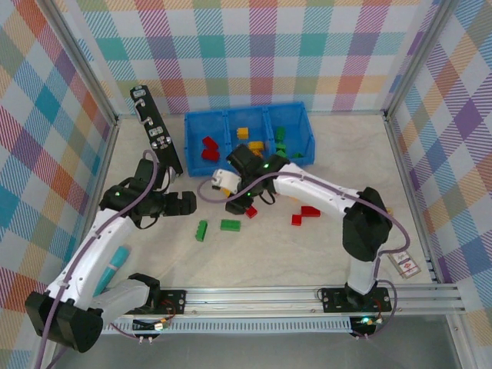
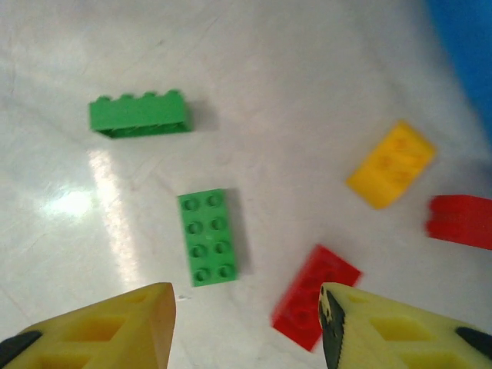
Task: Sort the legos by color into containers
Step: Pick up the lego from the center of the table.
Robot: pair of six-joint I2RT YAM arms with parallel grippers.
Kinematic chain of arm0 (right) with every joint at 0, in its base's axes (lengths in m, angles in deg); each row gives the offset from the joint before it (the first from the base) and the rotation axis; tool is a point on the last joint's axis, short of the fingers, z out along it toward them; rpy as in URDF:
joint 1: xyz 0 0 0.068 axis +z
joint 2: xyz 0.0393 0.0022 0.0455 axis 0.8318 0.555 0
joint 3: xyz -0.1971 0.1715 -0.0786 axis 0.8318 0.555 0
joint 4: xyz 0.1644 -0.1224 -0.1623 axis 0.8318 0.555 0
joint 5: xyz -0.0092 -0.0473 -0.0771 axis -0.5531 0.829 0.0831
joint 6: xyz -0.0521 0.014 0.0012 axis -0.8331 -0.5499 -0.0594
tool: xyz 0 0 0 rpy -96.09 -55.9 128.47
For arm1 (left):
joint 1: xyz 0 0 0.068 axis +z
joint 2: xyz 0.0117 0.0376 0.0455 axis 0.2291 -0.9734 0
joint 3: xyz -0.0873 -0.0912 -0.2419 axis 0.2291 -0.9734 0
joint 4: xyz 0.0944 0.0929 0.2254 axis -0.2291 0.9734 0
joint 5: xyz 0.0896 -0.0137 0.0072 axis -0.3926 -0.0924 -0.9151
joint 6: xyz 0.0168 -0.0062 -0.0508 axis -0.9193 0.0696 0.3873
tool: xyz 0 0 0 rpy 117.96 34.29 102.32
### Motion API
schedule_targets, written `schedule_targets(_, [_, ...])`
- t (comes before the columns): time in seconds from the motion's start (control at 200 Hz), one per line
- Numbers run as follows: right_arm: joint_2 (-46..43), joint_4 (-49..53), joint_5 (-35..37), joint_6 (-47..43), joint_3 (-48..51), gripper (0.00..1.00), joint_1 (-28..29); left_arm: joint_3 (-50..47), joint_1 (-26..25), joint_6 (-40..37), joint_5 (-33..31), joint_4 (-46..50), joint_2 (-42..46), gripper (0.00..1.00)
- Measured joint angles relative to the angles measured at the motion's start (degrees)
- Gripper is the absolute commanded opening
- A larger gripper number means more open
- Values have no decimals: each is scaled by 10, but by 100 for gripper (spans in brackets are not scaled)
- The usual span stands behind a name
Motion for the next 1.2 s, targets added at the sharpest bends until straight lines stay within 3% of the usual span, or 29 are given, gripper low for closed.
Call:
schedule_targets(0.21, [43,-23,2,-5,28,63,47,1,0,-4,-2,5,25,100])
schedule_targets(0.495, [78,-60,4,-9,47,69,50,20,0,-4,-24,25,99,100])
schedule_targets(0.755, [109,-87,6,-15,48,70,50,28,0,-1,-33,49,107,100])
schedule_targets(0.9, [131,-97,13,-15,54,65,50,28,0,3,-37,52,107,100])
schedule_targets(1.2, [137,-115,36,-16,58,28,48,28,0,7,-37,51,96,100])
